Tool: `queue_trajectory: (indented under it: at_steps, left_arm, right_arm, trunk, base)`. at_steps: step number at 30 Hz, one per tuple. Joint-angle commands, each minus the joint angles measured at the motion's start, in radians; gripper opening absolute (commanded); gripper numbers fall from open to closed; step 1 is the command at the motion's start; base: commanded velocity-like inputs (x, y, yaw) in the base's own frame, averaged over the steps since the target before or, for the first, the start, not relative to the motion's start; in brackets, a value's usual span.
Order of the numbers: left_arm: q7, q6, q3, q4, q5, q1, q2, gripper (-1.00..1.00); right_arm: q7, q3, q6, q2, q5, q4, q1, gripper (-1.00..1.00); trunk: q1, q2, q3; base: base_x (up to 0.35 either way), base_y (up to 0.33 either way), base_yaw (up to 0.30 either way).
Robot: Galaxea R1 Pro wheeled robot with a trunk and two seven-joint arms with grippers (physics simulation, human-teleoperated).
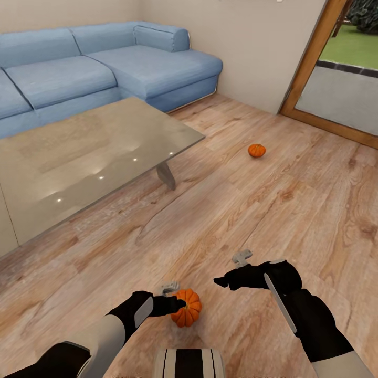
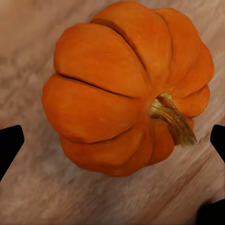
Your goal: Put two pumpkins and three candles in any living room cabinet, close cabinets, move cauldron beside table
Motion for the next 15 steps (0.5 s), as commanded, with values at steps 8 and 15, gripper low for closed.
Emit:
queue_trajectory:
  at_steps: [8,15]
  left_arm:
    - [0.0,0.003,-0.008,-0.002,0.008,0.0,0.001,1.0]
    - [0.0,0.001,-0.008,-0.007,0.009,0.0,0.002,1.0]
  right_arm:
    - [0.002,0.001,0.004,-0.001,0.001,-0.001,-0.001,1.0]
    - [0.001,0.001,0.004,-0.001,0.001,-0.001,-0.001,1.0]
  trunk:
    - [0.003,-0.002,-0.032]
    - [0.005,-0.003,-0.043]
  base:
    - [0.0,0.0,0.0]
    - [0.0,0.0,0.0]
